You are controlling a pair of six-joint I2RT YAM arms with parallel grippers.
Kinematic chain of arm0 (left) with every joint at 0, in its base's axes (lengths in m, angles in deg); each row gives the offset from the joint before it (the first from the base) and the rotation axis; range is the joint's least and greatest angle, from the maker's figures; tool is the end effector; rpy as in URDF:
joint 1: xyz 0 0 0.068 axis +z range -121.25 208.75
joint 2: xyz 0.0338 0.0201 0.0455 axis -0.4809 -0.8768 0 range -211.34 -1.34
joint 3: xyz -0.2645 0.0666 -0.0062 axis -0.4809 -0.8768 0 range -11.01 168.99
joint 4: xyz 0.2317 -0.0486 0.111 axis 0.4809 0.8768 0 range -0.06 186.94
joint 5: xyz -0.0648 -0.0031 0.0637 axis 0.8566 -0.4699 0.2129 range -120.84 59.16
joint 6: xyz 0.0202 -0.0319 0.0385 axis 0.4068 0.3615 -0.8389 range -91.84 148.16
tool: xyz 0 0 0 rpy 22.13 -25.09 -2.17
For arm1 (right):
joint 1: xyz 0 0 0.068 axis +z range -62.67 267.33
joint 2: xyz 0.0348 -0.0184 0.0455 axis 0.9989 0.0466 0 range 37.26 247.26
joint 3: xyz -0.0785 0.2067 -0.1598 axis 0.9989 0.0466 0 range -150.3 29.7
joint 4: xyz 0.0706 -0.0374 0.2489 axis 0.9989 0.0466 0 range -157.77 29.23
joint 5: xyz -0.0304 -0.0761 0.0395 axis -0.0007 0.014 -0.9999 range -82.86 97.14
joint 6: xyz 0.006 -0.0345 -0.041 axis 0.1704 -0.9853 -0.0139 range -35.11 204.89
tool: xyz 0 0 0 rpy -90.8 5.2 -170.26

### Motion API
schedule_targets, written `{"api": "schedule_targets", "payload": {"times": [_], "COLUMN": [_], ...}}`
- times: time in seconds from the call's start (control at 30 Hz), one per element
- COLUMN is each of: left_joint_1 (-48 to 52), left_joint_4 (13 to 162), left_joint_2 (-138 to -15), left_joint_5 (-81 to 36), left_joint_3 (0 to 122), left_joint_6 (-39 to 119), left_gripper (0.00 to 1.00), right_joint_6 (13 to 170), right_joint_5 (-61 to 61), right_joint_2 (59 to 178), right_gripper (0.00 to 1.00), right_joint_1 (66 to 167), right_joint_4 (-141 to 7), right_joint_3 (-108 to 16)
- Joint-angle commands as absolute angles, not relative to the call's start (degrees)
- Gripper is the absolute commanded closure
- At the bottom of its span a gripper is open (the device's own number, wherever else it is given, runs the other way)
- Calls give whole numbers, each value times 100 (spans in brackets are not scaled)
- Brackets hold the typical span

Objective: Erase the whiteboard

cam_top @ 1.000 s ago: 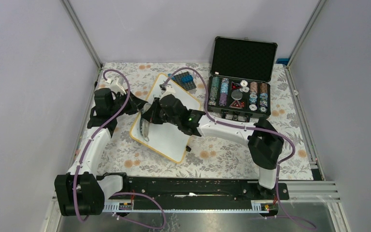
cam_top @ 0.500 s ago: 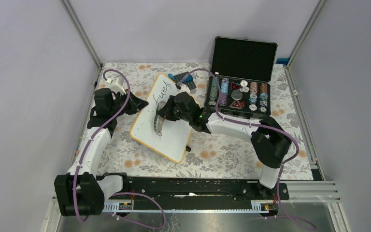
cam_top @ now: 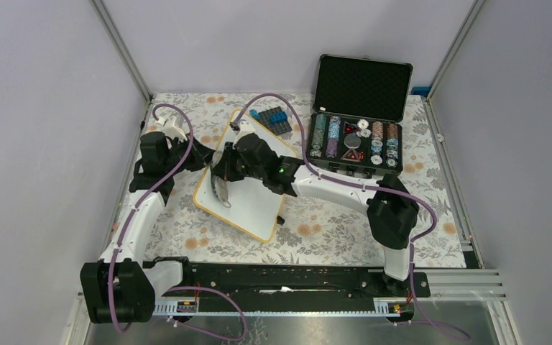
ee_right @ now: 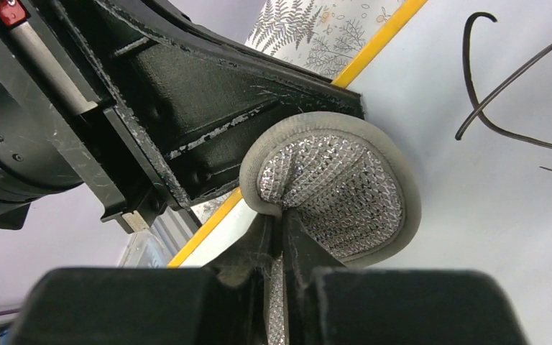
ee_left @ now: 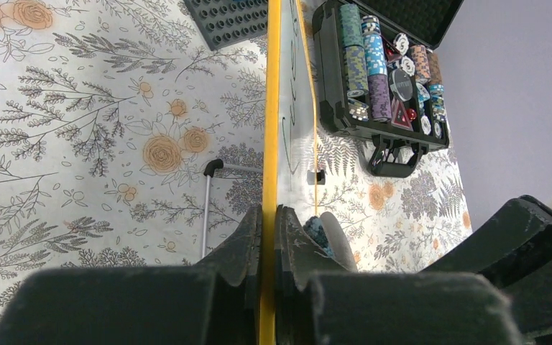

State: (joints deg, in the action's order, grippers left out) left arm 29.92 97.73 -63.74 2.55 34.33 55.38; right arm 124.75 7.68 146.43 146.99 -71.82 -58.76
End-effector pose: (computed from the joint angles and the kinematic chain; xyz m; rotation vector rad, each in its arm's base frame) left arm 0.2440 -0.0146 0.2893 -0.1190 2.0304 -0.8714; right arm 0.2337 0.3986 0.3010 -0.3438 2.0105 1.1531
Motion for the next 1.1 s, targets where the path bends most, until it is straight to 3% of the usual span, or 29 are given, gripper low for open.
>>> {"api": "schedule_targets", "payload": {"times": [0.0, 0.2, 0.33, 0.5, 0.83, 1.07], "left_joint_1": [2778, 2778, 2778, 2778, 2742, 2734], "left_joint_4": [9495, 9493, 9491, 9489, 9542, 9569], "left_joint_2": [-6209, -6182, -6189, -6199, -6178, -6139], "left_joint_5": [622, 603, 601, 584, 476, 471], "left_joint_3": [3478, 3470, 3469, 3469, 3476, 3475], "left_joint_6": [5540, 5532, 5540, 5540, 5497, 5488], "left_gripper": [100, 100, 100, 100, 100, 100], "right_joint_6": [12599, 13281, 13101, 12537, 11890, 12234], "right_joint_5": [140, -137, -206, -371, -856, -641], "right_joint_2": [14794, 14481, 14377, 14353, 14974, 14730], "right_gripper": [100, 100, 100, 100, 100, 100], "right_joint_1": [14879, 13961, 13709, 13920, 15212, 14792], "right_joint_4": [-7502, -8250, -8264, -7911, -7311, -7828], "right_joint_3": [-5588, -3856, -3353, -3848, -6085, -5124]}}
